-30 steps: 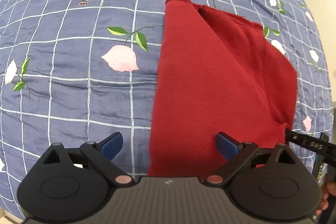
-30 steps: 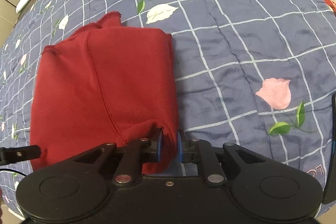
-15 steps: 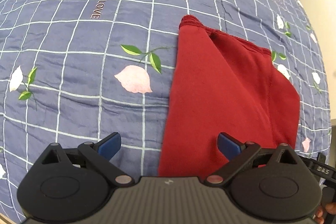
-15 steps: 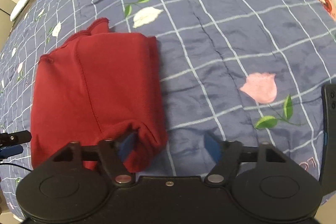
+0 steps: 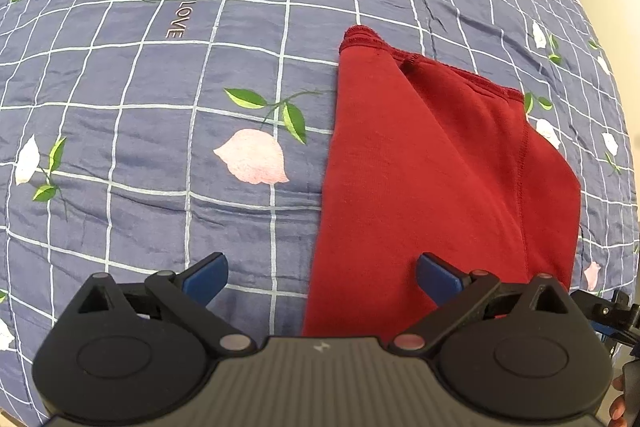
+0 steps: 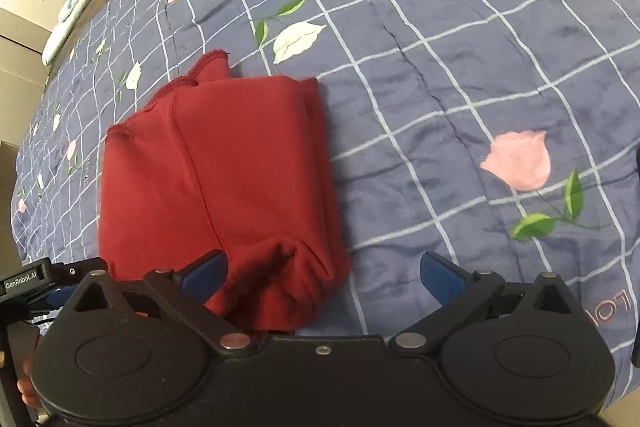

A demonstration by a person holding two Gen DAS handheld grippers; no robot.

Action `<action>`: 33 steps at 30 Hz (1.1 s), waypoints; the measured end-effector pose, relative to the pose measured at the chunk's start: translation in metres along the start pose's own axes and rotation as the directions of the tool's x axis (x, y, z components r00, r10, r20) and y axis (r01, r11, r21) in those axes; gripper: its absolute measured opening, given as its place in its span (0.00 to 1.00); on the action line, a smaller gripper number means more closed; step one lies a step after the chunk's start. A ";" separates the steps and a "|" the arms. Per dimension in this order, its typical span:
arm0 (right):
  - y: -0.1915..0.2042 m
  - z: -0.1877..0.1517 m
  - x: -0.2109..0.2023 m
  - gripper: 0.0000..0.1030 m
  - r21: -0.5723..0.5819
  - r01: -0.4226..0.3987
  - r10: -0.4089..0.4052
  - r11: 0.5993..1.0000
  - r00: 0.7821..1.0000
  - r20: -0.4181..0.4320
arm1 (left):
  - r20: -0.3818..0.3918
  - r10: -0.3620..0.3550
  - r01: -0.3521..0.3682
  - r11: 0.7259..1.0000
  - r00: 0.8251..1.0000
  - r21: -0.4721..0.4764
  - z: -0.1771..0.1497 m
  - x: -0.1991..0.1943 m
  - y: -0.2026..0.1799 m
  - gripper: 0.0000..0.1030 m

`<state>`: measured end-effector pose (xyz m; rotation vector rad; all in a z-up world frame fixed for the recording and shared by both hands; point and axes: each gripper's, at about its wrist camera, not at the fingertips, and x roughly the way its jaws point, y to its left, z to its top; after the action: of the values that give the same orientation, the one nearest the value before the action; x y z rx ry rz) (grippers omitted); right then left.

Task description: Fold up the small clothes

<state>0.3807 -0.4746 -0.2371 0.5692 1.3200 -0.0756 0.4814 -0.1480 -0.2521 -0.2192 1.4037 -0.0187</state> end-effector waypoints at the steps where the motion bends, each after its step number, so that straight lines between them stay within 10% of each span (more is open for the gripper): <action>1: 0.001 0.002 0.002 0.99 -0.002 0.002 -0.002 1.000 1.000 -0.002 | -0.001 0.001 -0.001 1.000 1.000 -0.003 0.001 0.001 0.000 0.99; 29: 0.029 0.027 0.056 0.98 0.029 0.070 -0.069 0.997 0.997 -0.039 | -0.067 0.010 -0.010 1.000 0.998 0.008 0.016 0.031 -0.004 1.00; 33: 0.030 0.026 0.051 0.82 0.024 0.053 -0.052 0.998 0.998 -0.023 | -0.080 0.005 -0.003 1.000 0.997 0.020 0.019 0.033 -0.005 1.00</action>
<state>0.4289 -0.4465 -0.2701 0.5578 1.3577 -0.1294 0.5060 -0.1553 -0.2807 -0.2006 1.4836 -0.0388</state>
